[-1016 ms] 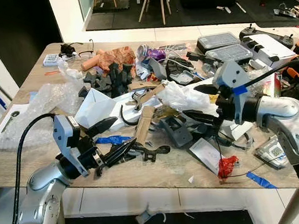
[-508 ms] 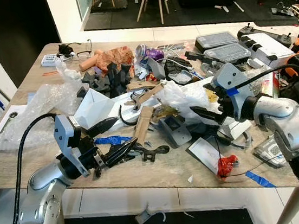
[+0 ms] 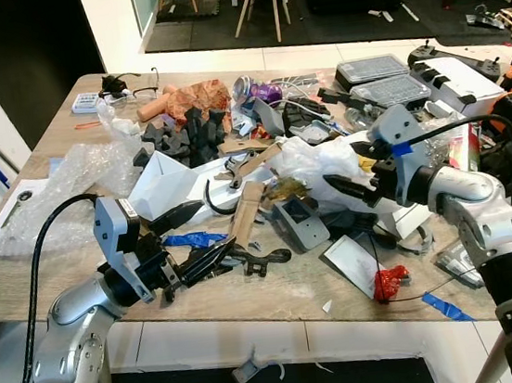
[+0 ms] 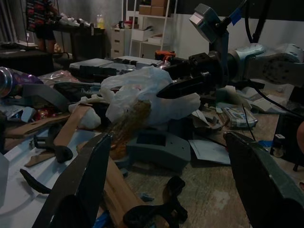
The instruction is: Picking trash to rubbish bin
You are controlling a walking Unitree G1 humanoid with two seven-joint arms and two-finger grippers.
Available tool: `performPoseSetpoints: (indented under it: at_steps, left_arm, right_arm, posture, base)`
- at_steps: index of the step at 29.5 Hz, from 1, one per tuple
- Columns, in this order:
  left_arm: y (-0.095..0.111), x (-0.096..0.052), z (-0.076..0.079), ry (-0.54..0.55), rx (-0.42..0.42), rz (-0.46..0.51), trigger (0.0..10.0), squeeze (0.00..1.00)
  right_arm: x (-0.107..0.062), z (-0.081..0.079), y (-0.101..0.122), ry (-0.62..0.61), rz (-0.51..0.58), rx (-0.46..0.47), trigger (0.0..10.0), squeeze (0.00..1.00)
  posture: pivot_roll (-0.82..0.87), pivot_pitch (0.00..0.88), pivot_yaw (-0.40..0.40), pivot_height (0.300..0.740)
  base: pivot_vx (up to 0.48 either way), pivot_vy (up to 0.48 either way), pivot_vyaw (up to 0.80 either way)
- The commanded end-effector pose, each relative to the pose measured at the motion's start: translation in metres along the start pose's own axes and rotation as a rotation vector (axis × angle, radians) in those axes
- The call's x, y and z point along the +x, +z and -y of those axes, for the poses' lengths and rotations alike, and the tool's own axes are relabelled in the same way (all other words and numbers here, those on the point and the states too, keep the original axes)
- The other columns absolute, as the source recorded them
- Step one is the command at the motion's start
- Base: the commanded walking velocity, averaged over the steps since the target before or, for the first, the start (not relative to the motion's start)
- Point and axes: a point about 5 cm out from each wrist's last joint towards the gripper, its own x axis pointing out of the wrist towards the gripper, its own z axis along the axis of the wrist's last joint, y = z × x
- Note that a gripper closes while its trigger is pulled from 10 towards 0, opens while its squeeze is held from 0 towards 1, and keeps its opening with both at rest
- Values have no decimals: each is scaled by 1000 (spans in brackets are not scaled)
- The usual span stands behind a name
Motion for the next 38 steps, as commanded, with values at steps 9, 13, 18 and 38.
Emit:
performPoseSetpoints:
  at_steps: [9, 13, 18, 38]
  left_arm:
    - [-1, 1, 1, -16, 6, -18, 10000, 0]
    - [-2, 1, 1, -15, 7, -18, 10000, 0]
    - [-1, 2, 1, -15, 8, -15, 10000, 0]
    - [16, 4, -8, 71, 11, 71, 10000, 0]
  right_arm:
    - [2, 0, -2, 17, -4, -4, 0, 0]
    - [2, 0, -2, 16, 1, -6, 0, 0]
    - [2, 3, 4, -1, 41, -5, 0, 0]
    - [-3, 3, 74, -27, 324, -34, 10000, 0]
  posture:
    - [-2, 0, -14, 740]
    - [-3, 0, -16, 740]
    - [-3, 0, -16, 740]
    - [-6, 0, -17, 740]
  base:
    - [0, 0, 0]
    - [0, 0, 0]
    - [0, 0, 0]
    - [0, 0, 0]
